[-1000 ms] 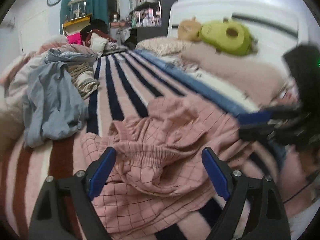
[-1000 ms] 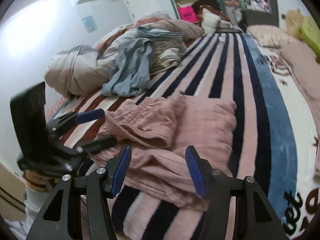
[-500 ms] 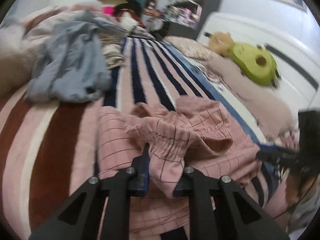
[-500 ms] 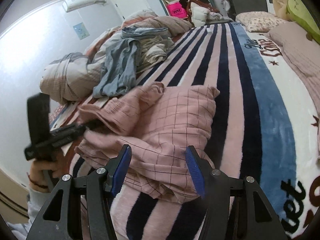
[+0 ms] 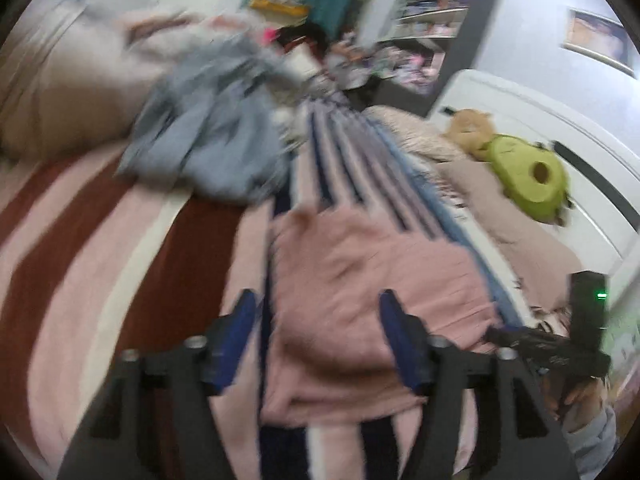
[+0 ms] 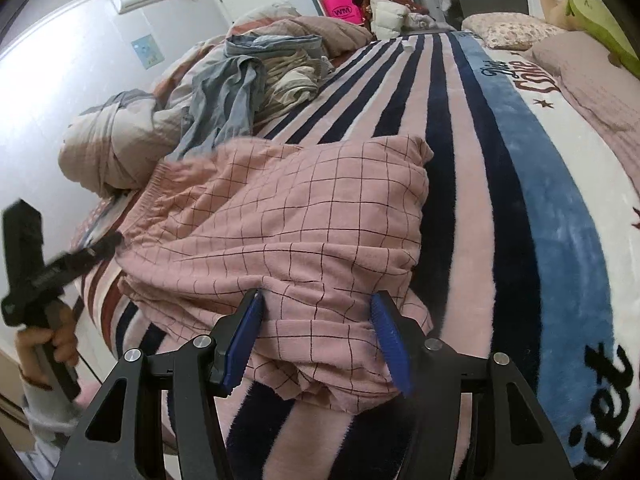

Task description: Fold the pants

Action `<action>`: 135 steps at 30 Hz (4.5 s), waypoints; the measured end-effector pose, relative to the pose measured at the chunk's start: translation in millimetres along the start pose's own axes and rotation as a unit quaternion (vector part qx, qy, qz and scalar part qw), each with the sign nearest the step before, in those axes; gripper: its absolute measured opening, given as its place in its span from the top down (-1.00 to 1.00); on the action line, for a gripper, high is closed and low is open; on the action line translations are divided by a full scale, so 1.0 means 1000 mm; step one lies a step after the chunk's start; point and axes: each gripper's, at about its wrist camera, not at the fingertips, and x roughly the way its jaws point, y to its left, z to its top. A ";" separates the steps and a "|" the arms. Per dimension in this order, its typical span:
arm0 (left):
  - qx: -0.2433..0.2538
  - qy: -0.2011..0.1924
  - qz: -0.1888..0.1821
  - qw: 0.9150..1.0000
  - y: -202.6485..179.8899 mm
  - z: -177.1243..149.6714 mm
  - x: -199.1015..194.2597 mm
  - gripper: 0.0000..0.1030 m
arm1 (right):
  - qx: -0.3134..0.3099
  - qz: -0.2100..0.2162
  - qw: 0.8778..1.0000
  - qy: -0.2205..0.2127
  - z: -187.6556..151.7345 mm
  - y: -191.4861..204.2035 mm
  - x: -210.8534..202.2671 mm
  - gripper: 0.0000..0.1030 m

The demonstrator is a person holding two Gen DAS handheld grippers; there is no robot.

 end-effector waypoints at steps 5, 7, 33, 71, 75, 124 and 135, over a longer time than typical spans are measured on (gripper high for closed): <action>0.027 0.034 0.023 0.999 0.000 0.041 0.044 -0.33 | 0.008 0.011 1.000 0.001 0.002 -0.003 0.000 -0.04; 0.016 0.063 0.026 0.998 0.009 0.047 0.074 -0.32 | 0.007 0.013 1.000 0.001 0.002 -0.004 0.000 -0.04; -0.076 0.055 -0.019 0.995 0.068 0.013 0.040 -0.07 | 0.022 -0.005 1.000 -0.017 0.036 -0.017 -0.018 -0.04; -0.132 0.161 -0.148 0.967 0.051 -0.011 0.092 -0.31 | 0.051 0.022 0.996 0.063 0.022 -0.021 0.041 -0.11; -0.123 0.167 -0.141 0.968 0.040 -0.011 0.096 -0.07 | 0.046 0.037 0.996 0.067 0.021 -0.015 0.041 0.15; 0.018 0.102 0.017 0.994 -0.107 0.263 0.338 0.58 | 0.048 -0.032 0.996 -0.073 0.304 -0.164 0.067 0.68; 0.015 0.137 0.048 0.989 -0.059 0.235 0.445 0.36 | 0.065 -0.065 0.995 -0.038 0.319 -0.234 0.157 0.66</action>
